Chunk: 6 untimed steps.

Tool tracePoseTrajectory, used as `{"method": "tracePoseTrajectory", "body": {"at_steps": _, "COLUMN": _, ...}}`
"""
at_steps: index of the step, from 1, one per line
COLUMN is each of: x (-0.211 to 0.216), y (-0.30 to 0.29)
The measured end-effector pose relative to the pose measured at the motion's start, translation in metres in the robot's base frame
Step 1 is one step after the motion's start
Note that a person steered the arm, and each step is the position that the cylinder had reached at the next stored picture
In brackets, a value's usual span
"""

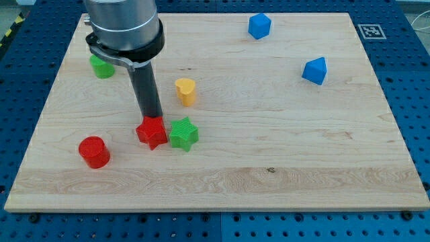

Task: Push the red circle closer to the red star

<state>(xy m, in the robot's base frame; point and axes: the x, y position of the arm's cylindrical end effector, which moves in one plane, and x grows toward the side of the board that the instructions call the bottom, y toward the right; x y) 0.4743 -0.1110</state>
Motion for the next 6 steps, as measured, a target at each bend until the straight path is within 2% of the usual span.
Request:
{"method": "tracePoseTrajectory", "body": {"at_steps": 2, "x": 0.015, "y": -0.007}}
{"method": "tracePoseTrajectory", "body": {"at_steps": 4, "x": -0.007, "y": -0.076}}
{"method": "tracePoseTrajectory", "body": {"at_steps": 6, "x": 0.022, "y": -0.156}}
